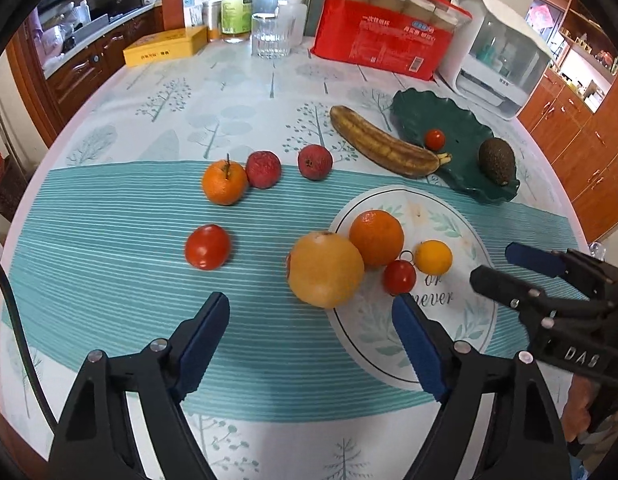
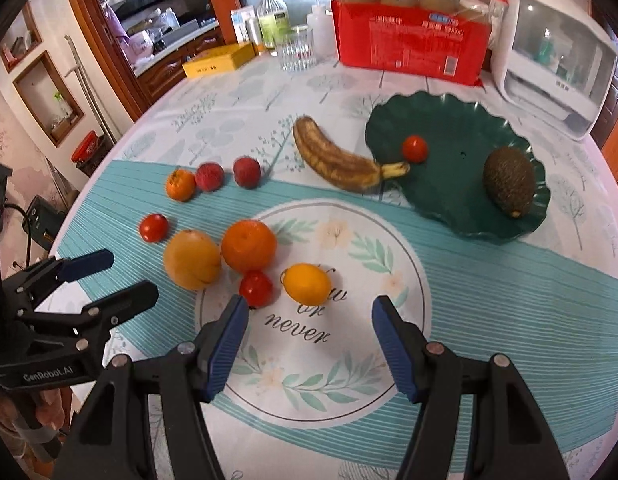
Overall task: Organize fruits
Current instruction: 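Grasp the large grapefruit with the left tool while the right tool grasps the small orange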
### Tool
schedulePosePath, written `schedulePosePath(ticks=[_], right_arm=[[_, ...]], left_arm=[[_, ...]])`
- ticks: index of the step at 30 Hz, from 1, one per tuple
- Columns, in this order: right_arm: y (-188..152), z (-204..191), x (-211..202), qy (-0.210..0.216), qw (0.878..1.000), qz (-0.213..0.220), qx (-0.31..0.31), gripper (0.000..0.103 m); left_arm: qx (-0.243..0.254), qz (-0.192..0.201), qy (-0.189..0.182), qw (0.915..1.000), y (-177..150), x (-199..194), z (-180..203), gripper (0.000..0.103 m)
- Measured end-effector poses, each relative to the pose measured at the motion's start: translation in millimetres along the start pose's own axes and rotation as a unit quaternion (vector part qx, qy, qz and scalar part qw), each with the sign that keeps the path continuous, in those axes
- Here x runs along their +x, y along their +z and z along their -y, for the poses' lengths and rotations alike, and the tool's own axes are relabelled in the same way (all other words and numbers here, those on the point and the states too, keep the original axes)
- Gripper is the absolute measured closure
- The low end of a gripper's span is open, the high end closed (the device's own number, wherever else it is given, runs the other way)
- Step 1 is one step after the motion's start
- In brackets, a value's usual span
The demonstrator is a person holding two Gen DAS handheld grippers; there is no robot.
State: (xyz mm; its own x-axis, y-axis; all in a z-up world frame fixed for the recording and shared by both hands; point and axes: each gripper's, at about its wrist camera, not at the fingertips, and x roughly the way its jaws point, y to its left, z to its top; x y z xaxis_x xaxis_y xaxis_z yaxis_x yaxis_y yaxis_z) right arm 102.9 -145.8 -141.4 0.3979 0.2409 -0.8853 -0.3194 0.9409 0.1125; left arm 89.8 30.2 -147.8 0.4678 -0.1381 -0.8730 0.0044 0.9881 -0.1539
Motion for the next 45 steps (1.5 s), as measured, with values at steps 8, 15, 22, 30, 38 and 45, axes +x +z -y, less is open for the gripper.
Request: schedulePosePath(ticks=[8,15,22,30,38,45], right_arm=[[3.2,3.7,29.9,-0.007,1.000,-0.022,0.006,0.048],[7.8,6.8,48.0,0.002,0.999,-0.032,0.017,0.055],[14.6,0.8,58.8,0.019,0.999,-0.035,0.009,0.060],[16.8,-2.8,66.6,0.025,0.999,-0.040,0.005,0.071],[14.6,-0.6,64.1,0.034,0.998,-0.040,0.015,0.072],[9.4,-1.9,53.6,0.032,0.999,-0.034,0.011,0.072]], left_arm=[[-0.012,-0.032,-0.016,0.9993,10.6,31.3,-5.4,0.028],[-0.011,-0.049,-0.027,0.9984,20.9,50.6,-3.1,0.032],[-0.008,-0.070,-0.036,0.9969,25.4,65.0,-0.6,0.047],[-0.002,-0.068,-0.033,0.9971,25.1,66.6,3.2,0.050],[-0.002,-0.067,-0.028,0.9974,23.5,65.7,2.8,0.051],[-0.002,-0.072,-0.019,0.9972,15.3,60.5,2.0,0.051]])
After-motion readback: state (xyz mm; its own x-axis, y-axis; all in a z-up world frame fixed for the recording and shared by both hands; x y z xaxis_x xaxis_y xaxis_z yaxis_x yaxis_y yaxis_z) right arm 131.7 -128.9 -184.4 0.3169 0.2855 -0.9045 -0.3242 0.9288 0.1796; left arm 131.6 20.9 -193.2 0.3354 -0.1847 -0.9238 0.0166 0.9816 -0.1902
